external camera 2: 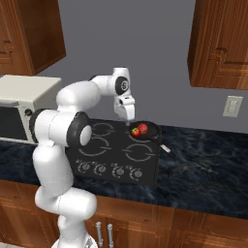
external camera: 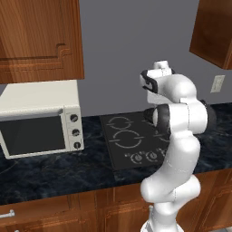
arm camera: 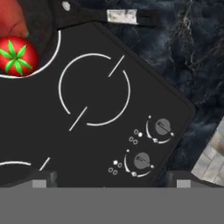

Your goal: Place the pan on the rear right burner on the stove. Then place the tomato and the onion in the pan and turn on the rear right burner.

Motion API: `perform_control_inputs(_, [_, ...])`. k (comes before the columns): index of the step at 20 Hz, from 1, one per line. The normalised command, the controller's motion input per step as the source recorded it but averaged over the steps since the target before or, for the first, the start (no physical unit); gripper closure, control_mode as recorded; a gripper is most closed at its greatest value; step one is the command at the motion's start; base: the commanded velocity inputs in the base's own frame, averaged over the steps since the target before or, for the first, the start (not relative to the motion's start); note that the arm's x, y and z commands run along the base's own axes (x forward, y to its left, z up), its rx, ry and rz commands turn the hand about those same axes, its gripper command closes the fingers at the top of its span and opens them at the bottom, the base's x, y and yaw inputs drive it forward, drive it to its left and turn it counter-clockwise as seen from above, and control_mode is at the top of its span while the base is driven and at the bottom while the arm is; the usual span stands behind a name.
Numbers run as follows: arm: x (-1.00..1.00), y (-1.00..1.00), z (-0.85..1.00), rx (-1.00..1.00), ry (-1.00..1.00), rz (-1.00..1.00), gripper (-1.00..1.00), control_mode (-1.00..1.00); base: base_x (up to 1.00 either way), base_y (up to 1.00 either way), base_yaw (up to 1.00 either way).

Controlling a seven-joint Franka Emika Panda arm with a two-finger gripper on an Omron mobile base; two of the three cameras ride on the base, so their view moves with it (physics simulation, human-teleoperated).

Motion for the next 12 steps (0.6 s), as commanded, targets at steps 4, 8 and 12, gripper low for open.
perform_control_inputs(4, [-0.91, 0.16, 0.0, 0.0, 0.0, 0.02, -1.0, -1.0, 0.0, 0.0, 0.0])
perform_control_inputs(8, [-0.74, 0.0, 0.0, 0.0, 0.0, 0.06, -1.0, -1.0, 0.0, 0.0, 0.0])
perform_control_inputs(12, [-0.5, 0.0, 0.0, 0.0, 0.0, 0.11, -1.0, -1.0, 0.0, 0.0, 0.0])
